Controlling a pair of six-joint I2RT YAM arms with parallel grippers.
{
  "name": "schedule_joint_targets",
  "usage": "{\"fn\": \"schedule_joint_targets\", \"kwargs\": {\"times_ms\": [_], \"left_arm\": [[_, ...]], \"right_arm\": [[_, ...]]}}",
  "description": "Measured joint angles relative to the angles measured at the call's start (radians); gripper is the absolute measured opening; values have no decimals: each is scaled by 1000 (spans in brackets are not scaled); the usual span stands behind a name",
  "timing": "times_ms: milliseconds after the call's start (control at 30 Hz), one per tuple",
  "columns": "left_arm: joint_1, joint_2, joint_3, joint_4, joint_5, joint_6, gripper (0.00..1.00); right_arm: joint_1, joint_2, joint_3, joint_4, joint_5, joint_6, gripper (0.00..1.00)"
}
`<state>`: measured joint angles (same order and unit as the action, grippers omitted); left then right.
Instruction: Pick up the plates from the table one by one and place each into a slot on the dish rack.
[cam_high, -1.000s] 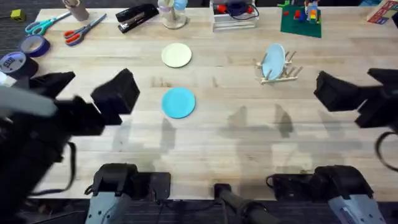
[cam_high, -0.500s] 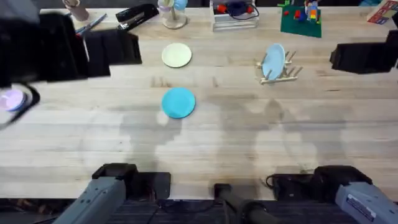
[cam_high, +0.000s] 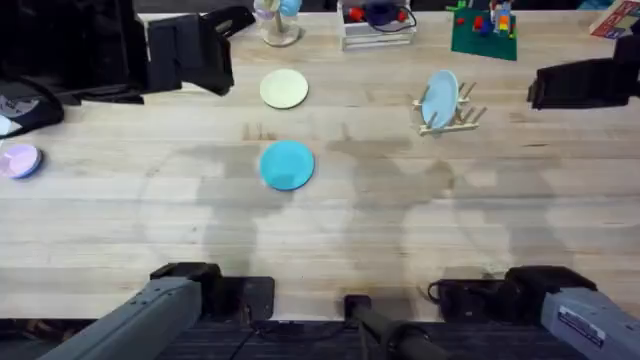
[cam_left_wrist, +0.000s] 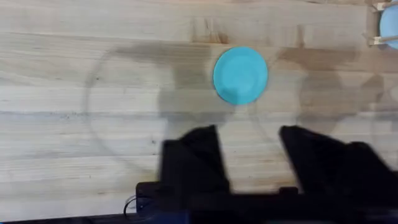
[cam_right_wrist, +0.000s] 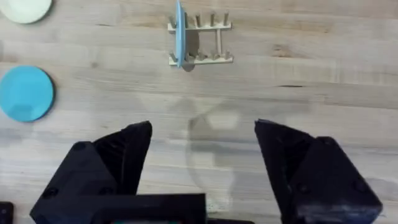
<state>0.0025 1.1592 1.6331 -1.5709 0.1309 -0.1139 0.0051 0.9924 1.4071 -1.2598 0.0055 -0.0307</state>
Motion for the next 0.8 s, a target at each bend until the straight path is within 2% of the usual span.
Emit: {"fn": "schedule_joint_targets", "kwargs": {"times_ms": [33, 200, 233, 300, 600, 800], "left_arm": [[0, 5, 0, -11, 1, 0, 938], [0, 26, 0, -19, 4, -4, 165], [0, 27, 0, -19, 4, 0, 74], [0, 27, 0, -19, 4, 0, 43], [0, 27, 0, -64, 12, -29, 43], [0, 27, 0, -66, 80, -13, 43]], "right_arm": [[0, 0, 0, 0, 0, 0, 995], [0, 0, 0, 0, 0, 0, 993], [0, 0, 0, 0, 0, 0, 993], [0, 0, 0, 0, 0, 0, 993], [0, 0, 0, 0, 0, 0, 993], [0, 0, 0, 0, 0, 0, 995]]}}
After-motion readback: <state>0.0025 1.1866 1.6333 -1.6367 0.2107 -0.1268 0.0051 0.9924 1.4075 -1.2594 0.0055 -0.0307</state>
